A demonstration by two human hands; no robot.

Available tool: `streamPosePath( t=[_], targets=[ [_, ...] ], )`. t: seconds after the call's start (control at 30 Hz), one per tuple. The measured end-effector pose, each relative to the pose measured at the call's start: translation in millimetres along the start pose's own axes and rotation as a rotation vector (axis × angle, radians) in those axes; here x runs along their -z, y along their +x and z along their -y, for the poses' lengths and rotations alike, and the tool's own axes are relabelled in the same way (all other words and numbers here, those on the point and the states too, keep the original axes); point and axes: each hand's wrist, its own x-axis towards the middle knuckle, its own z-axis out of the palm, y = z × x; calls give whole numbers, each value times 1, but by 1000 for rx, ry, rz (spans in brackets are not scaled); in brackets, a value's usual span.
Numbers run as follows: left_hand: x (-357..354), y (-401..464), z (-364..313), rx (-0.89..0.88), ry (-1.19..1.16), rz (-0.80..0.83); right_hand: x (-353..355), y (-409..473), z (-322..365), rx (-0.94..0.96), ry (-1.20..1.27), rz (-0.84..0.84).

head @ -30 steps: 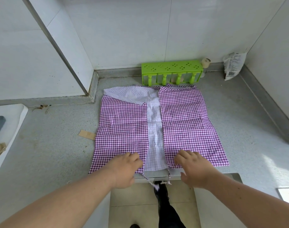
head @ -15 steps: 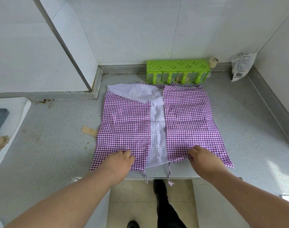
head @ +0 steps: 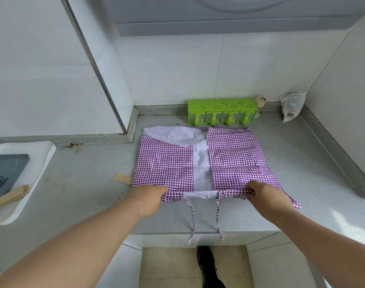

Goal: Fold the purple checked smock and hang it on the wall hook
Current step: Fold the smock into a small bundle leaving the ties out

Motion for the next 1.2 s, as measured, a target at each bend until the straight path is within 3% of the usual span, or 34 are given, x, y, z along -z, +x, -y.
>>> streamPosePath(
  t=[0.27,0.5,0.73,0.9,1.2],
  targets=[
    [37,-37,18,-69,-42,258,31,-38,15,97,-79,260],
    [62,-68,21,-73,65,340,52,-63,29,208,-186,359],
    [74,-50,42,-25,-112,17,77,-25,34,171,-198,200],
    [81,-15,46,72,-98,-173,77,27,33,139,-174,112],
    [75,74,39,234,55,-189,32,130,21,54,-181,231]
  ],
)
